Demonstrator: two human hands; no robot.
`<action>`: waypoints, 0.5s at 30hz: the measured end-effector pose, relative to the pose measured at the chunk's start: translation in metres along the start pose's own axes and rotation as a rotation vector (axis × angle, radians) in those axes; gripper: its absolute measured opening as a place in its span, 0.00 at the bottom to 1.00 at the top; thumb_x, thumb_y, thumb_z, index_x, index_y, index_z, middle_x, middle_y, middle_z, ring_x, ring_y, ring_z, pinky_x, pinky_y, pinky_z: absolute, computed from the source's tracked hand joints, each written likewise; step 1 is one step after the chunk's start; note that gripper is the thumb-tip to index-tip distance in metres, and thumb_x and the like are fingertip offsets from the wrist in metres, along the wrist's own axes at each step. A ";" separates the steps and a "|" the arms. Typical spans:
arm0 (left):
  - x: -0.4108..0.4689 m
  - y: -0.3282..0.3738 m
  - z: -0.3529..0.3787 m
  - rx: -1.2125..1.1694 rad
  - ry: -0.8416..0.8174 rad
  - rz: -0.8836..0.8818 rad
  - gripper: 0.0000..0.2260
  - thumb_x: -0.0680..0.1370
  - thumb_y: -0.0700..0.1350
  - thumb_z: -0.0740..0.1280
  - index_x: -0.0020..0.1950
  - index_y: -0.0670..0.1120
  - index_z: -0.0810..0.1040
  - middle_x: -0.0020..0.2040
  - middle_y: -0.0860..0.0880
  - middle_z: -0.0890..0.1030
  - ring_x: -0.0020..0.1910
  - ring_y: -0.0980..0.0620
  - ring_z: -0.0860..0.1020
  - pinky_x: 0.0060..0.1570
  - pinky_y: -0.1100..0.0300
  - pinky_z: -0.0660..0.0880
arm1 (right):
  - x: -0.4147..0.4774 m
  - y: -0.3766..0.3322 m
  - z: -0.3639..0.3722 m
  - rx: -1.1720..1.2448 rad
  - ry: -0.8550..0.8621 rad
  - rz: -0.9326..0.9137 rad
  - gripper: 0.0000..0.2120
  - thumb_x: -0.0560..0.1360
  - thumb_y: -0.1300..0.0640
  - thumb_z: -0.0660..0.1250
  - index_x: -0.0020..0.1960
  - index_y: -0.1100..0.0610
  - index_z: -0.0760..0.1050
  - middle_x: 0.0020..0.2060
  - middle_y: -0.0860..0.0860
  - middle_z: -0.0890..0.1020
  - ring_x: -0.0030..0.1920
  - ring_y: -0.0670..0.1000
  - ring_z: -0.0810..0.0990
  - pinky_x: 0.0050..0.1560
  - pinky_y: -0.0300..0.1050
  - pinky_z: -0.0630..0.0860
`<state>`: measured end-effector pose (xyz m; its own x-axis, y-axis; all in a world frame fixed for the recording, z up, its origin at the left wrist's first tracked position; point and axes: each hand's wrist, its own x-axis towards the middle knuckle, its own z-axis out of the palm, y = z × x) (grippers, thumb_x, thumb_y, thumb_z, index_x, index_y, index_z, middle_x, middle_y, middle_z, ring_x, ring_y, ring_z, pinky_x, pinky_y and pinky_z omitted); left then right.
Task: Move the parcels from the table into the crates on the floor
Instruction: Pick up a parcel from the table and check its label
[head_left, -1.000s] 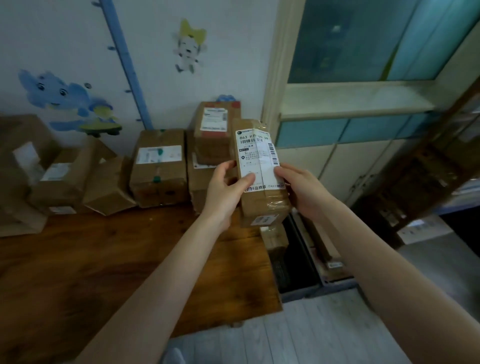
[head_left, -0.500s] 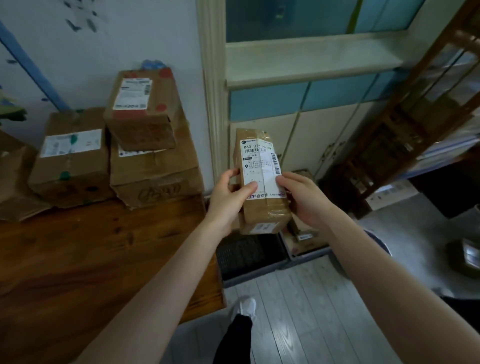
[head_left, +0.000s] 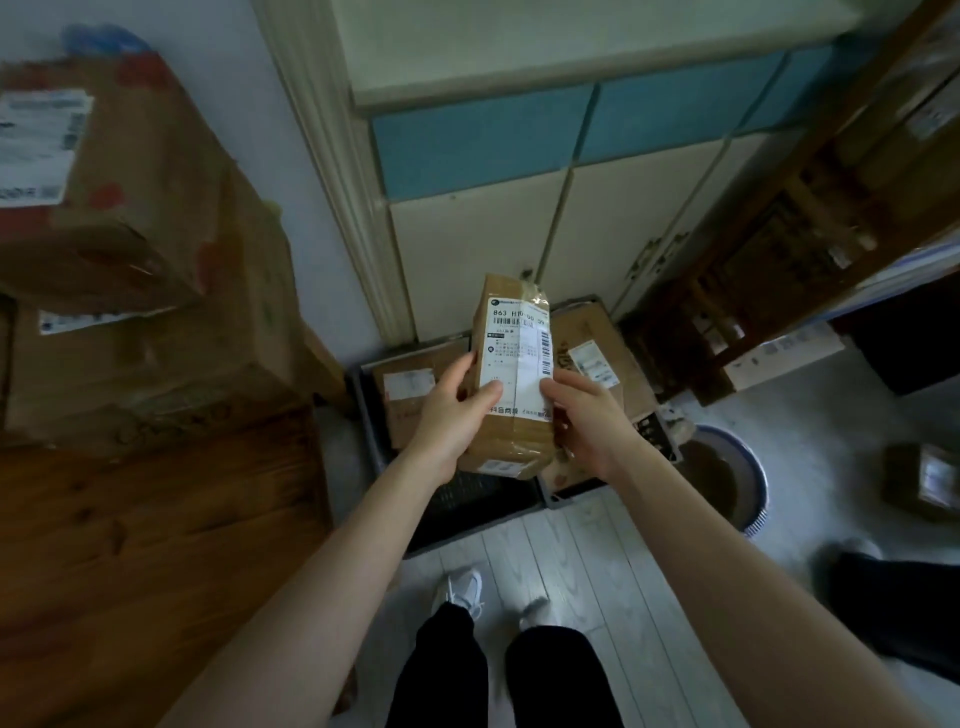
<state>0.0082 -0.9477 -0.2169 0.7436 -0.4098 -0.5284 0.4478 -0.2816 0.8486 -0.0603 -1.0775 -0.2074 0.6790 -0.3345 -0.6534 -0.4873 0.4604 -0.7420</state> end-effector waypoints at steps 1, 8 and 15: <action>0.006 -0.003 0.007 0.008 -0.007 -0.021 0.25 0.79 0.45 0.65 0.75 0.53 0.62 0.65 0.48 0.75 0.55 0.51 0.78 0.43 0.60 0.77 | 0.007 0.002 -0.008 0.023 0.003 0.022 0.09 0.80 0.62 0.60 0.56 0.58 0.77 0.42 0.53 0.83 0.37 0.46 0.82 0.34 0.39 0.77; 0.049 -0.022 0.081 0.124 0.016 -0.088 0.22 0.80 0.46 0.64 0.73 0.47 0.64 0.62 0.49 0.75 0.43 0.63 0.75 0.34 0.68 0.72 | 0.054 0.009 -0.082 0.077 0.031 0.089 0.11 0.79 0.66 0.59 0.58 0.62 0.75 0.43 0.55 0.82 0.40 0.51 0.80 0.39 0.45 0.79; 0.081 -0.059 0.158 0.089 0.066 -0.207 0.16 0.77 0.49 0.67 0.63 0.46 0.73 0.54 0.47 0.80 0.42 0.57 0.79 0.34 0.66 0.73 | 0.093 0.030 -0.166 0.101 0.097 0.188 0.12 0.79 0.67 0.59 0.61 0.66 0.74 0.45 0.60 0.81 0.41 0.57 0.81 0.44 0.57 0.78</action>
<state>-0.0364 -1.1012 -0.3140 0.6726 -0.2788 -0.6854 0.5506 -0.4303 0.7153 -0.1029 -1.2310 -0.3154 0.5230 -0.3104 -0.7938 -0.5393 0.6007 -0.5902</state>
